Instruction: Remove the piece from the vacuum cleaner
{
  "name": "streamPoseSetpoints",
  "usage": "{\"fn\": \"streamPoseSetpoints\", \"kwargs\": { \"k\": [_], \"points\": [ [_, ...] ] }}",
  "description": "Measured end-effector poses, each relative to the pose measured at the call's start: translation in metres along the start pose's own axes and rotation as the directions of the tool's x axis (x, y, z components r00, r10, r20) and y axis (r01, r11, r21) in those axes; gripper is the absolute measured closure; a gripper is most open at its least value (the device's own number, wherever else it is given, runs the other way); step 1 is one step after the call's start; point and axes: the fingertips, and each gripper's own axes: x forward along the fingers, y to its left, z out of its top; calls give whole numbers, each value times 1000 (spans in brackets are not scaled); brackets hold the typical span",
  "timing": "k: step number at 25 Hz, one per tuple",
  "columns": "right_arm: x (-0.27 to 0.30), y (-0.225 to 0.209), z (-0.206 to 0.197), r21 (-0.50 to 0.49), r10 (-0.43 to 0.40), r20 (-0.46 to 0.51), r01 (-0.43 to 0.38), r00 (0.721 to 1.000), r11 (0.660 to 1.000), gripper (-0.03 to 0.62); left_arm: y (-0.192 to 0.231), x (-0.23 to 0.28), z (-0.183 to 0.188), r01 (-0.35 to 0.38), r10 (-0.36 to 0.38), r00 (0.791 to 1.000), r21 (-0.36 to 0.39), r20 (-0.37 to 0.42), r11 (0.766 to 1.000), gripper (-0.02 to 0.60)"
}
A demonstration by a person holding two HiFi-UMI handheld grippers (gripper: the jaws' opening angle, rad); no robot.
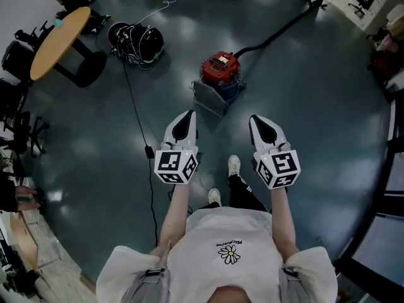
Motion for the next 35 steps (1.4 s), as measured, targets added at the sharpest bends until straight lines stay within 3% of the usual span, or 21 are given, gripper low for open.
{"fn": "streamPoseSetpoints", "kwargs": {
  "k": [10, 15, 22, 26, 30, 35],
  "points": [
    [95, -84, 42, -27, 91, 45, -90, 995, 996, 574, 24, 115, 41, -53, 50, 998, 67, 49, 996, 581],
    [130, -112, 40, -33, 125, 9, -125, 992, 992, 574, 30, 150, 33, -65, 63, 998, 68, 26, 996, 581],
    [262, -119, 13, -37, 195, -109, -200, 975, 979, 574, 122, 218, -7, -126, 126, 990, 11, -55, 992, 581],
    [269, -118, 5, -58, 228, -138, -238, 964, 970, 574, 122, 219, -19, -135, 135, 988, 7, -74, 991, 581],
    [325, -110, -3, -141, 236, -166, -260, 957, 955, 574, 167, 241, -35, -148, 147, 984, 0, -96, 989, 581],
    [286, -100, -1, -169, 240, -130, -260, 962, 951, 574, 133, 213, -40, -135, 140, 979, 40, -145, 990, 581]
  ]
}}
